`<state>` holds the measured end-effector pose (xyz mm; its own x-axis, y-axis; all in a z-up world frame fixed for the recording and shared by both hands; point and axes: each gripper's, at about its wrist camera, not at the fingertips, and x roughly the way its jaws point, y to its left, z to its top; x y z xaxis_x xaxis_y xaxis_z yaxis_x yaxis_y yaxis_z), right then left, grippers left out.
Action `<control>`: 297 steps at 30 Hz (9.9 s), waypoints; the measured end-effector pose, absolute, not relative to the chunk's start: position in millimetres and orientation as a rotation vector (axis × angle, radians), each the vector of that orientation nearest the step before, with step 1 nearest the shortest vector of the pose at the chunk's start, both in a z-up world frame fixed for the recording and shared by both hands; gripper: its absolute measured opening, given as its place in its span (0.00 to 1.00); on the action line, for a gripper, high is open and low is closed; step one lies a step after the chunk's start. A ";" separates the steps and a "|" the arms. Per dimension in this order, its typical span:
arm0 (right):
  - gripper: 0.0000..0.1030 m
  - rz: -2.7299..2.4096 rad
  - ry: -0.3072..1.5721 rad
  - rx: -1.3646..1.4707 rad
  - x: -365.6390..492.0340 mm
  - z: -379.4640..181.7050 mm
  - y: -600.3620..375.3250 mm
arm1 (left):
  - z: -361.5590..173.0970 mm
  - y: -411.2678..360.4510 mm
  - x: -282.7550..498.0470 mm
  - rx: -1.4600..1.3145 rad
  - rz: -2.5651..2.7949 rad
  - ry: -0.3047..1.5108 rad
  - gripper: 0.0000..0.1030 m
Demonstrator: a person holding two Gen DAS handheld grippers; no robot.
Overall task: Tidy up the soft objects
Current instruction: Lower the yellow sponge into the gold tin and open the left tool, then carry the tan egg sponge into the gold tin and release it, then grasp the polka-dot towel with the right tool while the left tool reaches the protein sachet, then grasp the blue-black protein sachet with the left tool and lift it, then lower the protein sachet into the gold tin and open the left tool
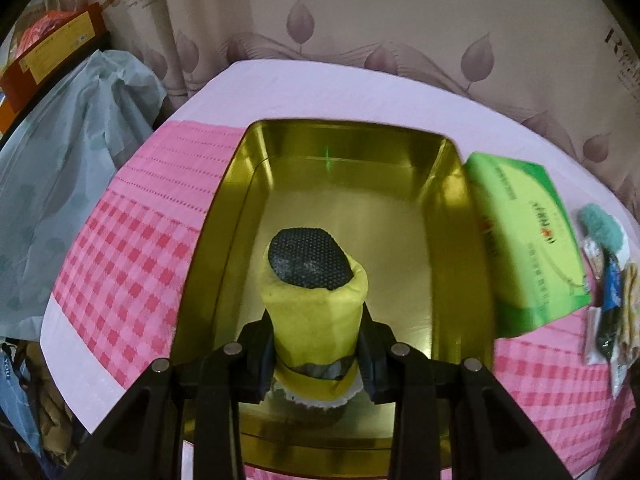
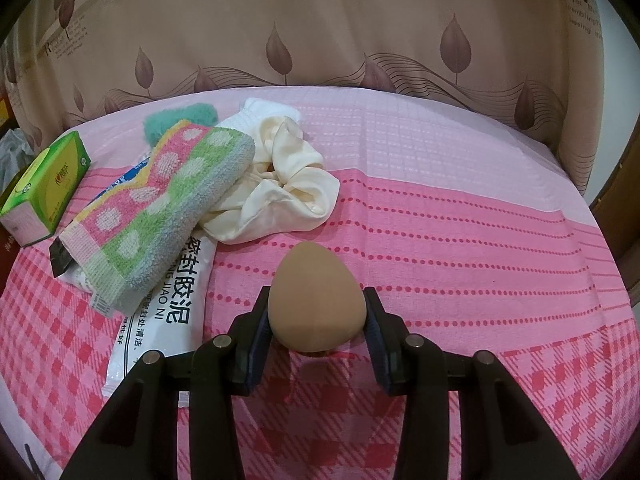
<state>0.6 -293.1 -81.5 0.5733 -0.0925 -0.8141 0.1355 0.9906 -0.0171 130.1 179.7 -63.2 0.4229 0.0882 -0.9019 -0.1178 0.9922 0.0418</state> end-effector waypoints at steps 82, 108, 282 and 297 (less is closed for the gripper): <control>0.36 0.528 0.945 -0.281 67.9 -37.1 122.3 | -22.1 306.9 49.7 -0.172 0.379 0.918 0.49; 0.49 0.558 1.021 -0.256 68.5 -56.3 130.9 | -26.4 302.5 50.6 -0.167 0.376 0.921 0.49; 0.46 -0.310 0.930 0.174 -10.4 -89.2 -328.1 | -47.9 199.8 166.3 -0.009 0.071 1.089 0.32; 0.46 -0.312 0.932 0.165 -9.9 -90.0 -327.4 | -74.1 209.1 178.0 0.010 0.094 1.167 0.36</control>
